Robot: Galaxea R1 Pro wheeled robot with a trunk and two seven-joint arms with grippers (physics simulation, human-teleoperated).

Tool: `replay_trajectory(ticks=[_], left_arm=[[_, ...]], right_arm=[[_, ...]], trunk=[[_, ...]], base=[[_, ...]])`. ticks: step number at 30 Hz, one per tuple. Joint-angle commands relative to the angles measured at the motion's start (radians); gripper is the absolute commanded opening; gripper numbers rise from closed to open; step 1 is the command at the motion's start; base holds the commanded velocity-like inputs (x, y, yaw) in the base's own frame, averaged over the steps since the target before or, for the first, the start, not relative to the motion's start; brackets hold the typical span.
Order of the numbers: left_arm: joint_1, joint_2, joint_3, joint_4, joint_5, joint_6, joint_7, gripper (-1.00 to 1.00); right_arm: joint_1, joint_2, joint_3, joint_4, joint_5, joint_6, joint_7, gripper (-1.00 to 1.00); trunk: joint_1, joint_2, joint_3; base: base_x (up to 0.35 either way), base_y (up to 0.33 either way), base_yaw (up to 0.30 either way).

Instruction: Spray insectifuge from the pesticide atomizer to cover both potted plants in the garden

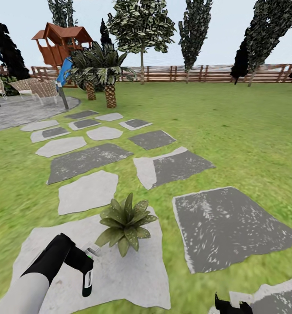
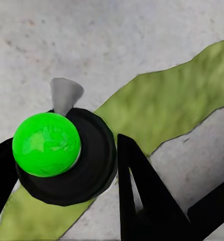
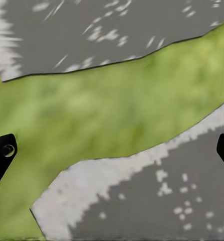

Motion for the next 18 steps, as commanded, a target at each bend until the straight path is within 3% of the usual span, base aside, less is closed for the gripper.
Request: replay_trajectory(ticks=[1, 18], left_arm=[[0.000, -0.001, 0.004, -0.001, -0.005, 0.007, -0.008, -1.00], [0.000, -0.001, 0.004, -0.001, -0.005, 0.007, -0.007, -1.00]], right_arm=[[-0.001, 0.000, -0.006, 0.002, 0.011, -0.003, -0.005, 1.00], [-0.001, 0.000, -0.006, 0.002, 0.011, -0.003, -0.005, 1.00]], trunk=[[0.000, 0.000, -0.001], [0.000, 0.000, -0.001]], base=[[-0.003, 0.335, -0.259], [0.000, 0.336, -0.265]])
